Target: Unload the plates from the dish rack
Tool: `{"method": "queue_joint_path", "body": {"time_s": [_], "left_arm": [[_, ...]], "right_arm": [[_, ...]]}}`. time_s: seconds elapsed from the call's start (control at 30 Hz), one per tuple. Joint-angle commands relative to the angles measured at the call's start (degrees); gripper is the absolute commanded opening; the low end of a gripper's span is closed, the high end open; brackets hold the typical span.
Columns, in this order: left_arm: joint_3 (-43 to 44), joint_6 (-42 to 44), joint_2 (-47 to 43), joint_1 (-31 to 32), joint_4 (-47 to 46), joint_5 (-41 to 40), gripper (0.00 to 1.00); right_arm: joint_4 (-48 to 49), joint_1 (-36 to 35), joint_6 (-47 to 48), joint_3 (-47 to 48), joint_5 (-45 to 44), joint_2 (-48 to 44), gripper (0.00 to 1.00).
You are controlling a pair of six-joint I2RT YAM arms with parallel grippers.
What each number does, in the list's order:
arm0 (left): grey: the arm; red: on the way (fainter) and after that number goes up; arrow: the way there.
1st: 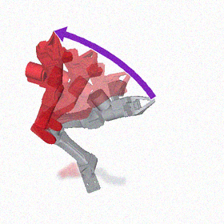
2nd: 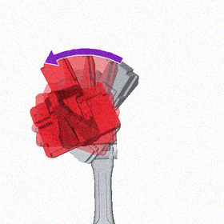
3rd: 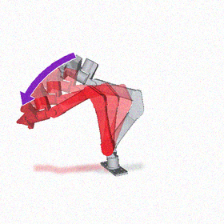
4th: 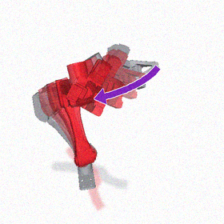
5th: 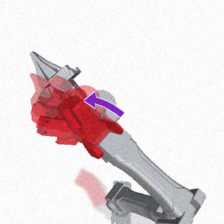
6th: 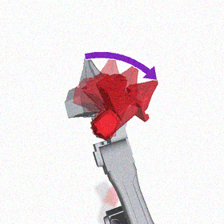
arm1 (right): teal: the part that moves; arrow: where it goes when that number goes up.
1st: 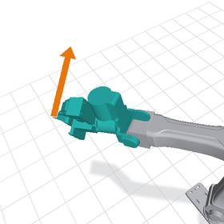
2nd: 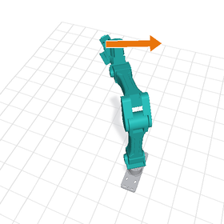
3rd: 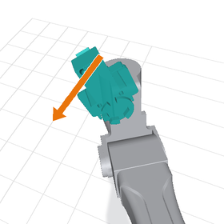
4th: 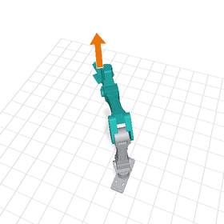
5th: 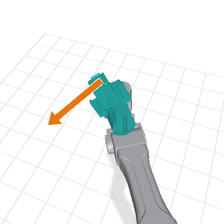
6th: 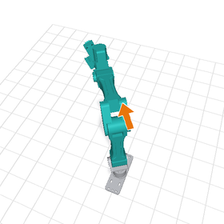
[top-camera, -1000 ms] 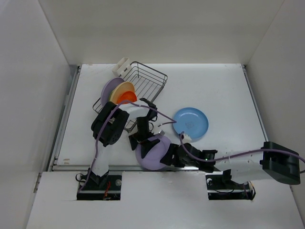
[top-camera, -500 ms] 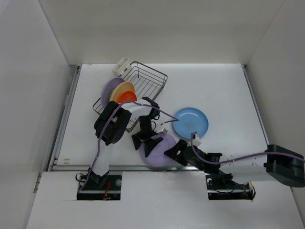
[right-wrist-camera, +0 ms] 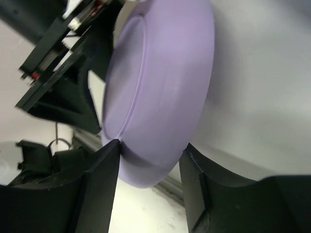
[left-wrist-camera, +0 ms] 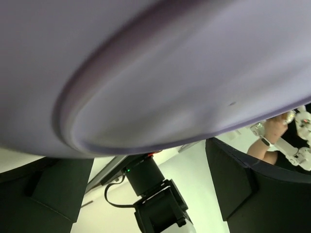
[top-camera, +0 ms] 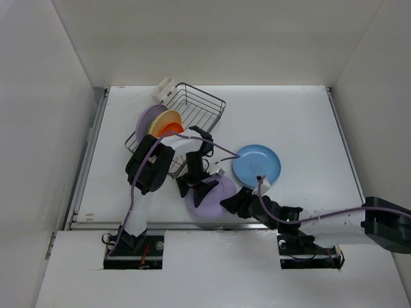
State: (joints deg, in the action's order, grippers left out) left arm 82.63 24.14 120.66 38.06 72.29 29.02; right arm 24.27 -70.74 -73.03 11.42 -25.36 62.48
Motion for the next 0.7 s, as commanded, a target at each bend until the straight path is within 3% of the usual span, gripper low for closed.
{"method": "queue_joint_path", "body": {"time_s": [0.0, 0.13, 0.43, 0.57, 0.67], "left_arm": [[2.7, 2.6, -3.3, 2.5, -0.1, 6.8, 0.92], [7.7, 4.0, -9.6, 2.5, 6.0, 6.2, 0.95], [14.7, 4.0, -13.3, 2.5, 11.1, 4.9, 0.99], [16.0, 3.4, -13.3, 1.3, 11.3, 4.3, 0.99], [21.7, 1.4, -15.4, -2.2, 14.2, 3.8, 0.99]], "right_arm": [[13.7, -2.3, 7.9, 8.3, 5.5, -2.8, 0.00], [0.0, -2.8, 13.4, 15.3, 8.3, -6.5, 0.00], [-14.1, -3.4, 14.6, 17.3, 1.6, -16.9, 0.00], [-20.6, -3.4, 14.6, 19.9, 0.1, -17.4, 0.00], [-27.2, -3.4, 15.1, 23.8, -0.5, -15.1, 0.00]]}}
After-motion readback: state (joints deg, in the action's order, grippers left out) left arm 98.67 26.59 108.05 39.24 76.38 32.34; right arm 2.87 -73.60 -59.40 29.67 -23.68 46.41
